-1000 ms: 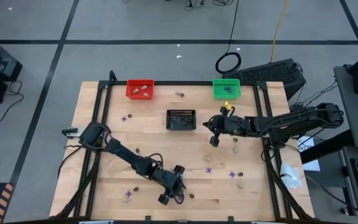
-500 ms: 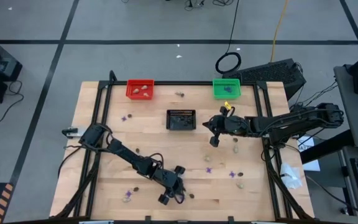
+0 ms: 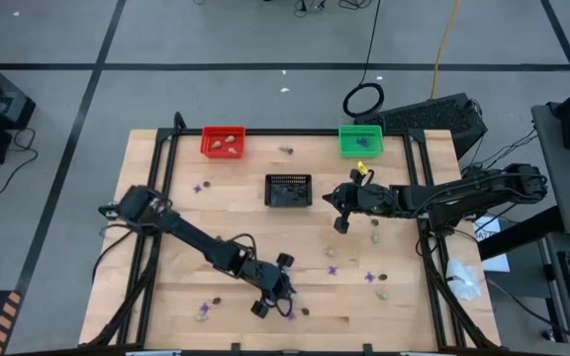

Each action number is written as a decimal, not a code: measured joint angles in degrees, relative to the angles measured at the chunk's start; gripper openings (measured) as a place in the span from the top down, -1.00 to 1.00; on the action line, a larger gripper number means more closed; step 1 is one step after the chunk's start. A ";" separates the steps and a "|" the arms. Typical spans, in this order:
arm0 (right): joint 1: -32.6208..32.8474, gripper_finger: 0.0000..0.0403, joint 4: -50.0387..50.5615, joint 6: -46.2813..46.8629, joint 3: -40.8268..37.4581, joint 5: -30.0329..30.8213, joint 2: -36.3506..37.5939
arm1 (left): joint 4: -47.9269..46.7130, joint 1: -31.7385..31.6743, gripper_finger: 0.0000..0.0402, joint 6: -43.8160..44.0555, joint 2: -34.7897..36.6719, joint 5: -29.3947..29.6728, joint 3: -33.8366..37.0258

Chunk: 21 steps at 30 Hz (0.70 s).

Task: Sort Halloween decoration
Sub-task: Put the white skull toy into the orange bin

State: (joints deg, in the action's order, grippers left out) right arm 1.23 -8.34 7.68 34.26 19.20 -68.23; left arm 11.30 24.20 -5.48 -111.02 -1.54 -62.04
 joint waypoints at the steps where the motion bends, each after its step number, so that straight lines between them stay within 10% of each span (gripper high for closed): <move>1: 0.00 1.00 0.02 0.00 0.00 0.00 0.00 | -1.06 -0.23 0.72 -0.28 1.40 0.96 0.00; 21: 0.76 1.00 0.39 0.09 0.00 0.07 0.00 | -40.84 -11.07 0.72 11.75 37.43 29.61 -0.02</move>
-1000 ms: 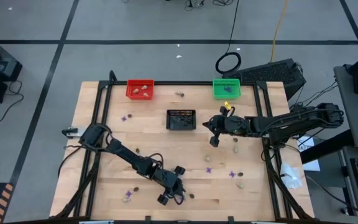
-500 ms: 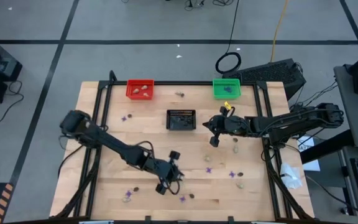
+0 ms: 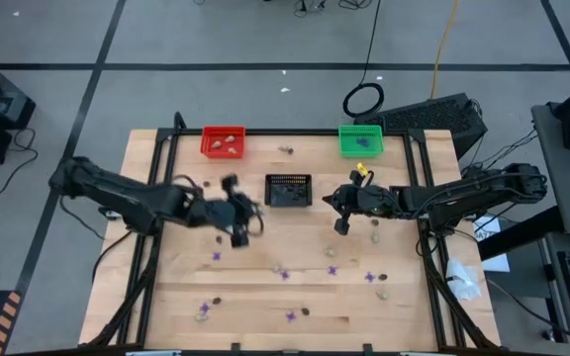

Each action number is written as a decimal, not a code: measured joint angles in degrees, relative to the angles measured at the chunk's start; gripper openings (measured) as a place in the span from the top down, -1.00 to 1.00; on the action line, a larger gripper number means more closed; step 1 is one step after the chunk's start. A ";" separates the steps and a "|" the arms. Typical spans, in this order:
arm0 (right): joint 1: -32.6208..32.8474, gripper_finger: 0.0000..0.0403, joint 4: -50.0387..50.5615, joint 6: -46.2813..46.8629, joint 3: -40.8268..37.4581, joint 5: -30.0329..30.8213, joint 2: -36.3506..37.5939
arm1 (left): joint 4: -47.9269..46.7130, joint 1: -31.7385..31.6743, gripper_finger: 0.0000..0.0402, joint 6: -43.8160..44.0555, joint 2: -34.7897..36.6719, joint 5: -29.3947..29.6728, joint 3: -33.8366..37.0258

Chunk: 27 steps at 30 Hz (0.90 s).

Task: Sort Halloween decoration
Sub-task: Put the white skull toy into the orange bin

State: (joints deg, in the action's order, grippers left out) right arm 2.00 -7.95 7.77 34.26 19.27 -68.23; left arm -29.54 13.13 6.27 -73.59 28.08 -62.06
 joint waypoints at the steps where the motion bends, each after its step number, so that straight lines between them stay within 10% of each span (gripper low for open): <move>1: 0.00 1.00 0.00 0.04 0.00 0.00 0.00 | -2.02 -1.39 0.72 1.19 1.29 1.40 0.00; 10: 0.00 1.00 -0.11 0.04 0.00 0.04 0.00 | -17.89 -19.71 0.72 8.17 4.61 5.17 1.99; 27: 0.00 1.00 -0.44 -0.43 0.02 0.11 0.00 | 1.43 -52.55 0.72 -6.94 -6.05 -9.55 10.78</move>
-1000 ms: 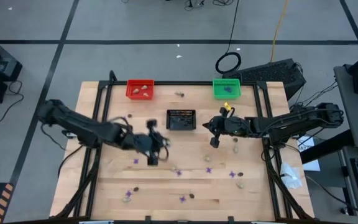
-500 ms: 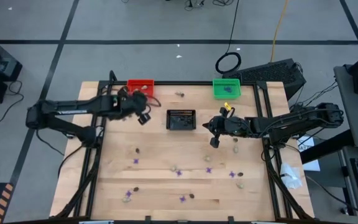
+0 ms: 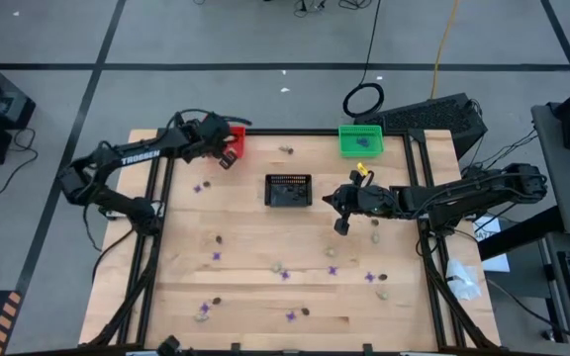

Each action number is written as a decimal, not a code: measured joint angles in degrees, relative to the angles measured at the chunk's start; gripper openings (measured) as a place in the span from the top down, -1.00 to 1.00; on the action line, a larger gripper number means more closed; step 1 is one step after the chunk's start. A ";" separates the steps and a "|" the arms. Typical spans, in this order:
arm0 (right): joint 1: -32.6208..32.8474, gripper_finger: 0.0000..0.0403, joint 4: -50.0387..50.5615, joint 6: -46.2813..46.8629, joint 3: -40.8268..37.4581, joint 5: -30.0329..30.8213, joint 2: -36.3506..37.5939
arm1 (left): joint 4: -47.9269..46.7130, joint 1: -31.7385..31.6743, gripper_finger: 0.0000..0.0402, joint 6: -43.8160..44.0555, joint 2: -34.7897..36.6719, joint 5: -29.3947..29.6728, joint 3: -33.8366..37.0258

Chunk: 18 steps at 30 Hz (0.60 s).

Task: Sort Halloween decoration
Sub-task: Put the white skull toy into the orange bin

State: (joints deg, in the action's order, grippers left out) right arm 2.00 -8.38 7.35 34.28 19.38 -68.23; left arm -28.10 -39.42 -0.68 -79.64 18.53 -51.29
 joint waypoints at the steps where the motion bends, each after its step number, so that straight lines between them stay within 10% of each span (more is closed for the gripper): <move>1: 0.00 1.00 0.02 -0.08 0.00 0.00 0.00 | 0.64 -0.84 0.72 -0.36 -0.51 -0.28 0.00; 18: 0.00 1.00 0.02 0.37 0.00 0.00 0.00 | 6.21 -8.24 0.72 -2.73 -12.80 -6.79 -0.02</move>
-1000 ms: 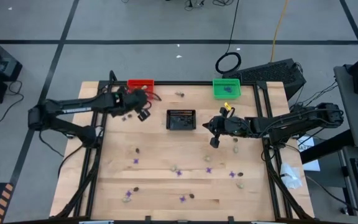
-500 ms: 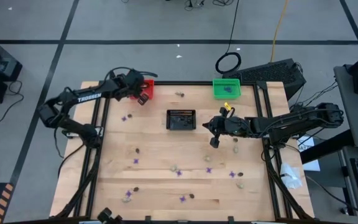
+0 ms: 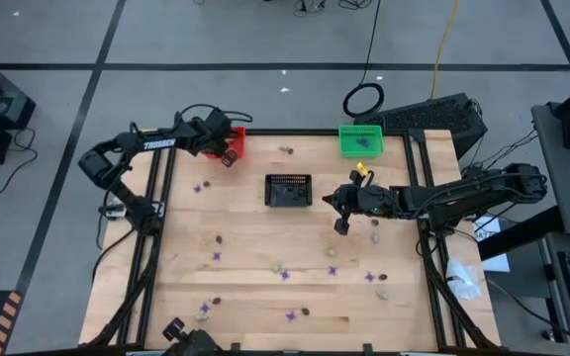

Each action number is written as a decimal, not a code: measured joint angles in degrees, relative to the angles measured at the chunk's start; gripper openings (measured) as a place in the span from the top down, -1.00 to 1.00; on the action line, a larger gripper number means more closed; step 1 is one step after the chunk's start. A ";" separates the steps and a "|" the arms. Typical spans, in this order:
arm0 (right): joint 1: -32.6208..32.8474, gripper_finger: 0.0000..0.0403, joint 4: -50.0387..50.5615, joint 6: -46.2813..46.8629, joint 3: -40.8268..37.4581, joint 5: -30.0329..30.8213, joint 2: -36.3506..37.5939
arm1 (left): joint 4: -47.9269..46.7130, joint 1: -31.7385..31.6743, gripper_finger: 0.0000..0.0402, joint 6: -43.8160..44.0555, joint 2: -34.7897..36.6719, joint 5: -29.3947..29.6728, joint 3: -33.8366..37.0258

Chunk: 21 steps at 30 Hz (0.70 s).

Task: Sort Halloween decoration
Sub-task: Put the white skull toy into the orange bin, then put the violet spider toy into the green bin

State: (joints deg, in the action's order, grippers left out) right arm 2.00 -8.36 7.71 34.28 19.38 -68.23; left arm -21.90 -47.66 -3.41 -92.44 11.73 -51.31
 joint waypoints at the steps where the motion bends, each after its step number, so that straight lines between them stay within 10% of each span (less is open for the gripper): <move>1: 0.00 1.00 0.00 0.01 0.00 0.00 0.00 | 0.53 -0.09 0.70 0.08 -0.52 -0.02 0.00; 21: 0.00 1.00 0.00 -0.23 0.00 0.00 0.00 | -0.06 3.31 0.36 -0.39 8.62 1.05 0.01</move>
State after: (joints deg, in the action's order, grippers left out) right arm 2.00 -8.36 7.49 34.28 19.38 -68.23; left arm -21.96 -44.35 -3.79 -83.82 12.79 -51.30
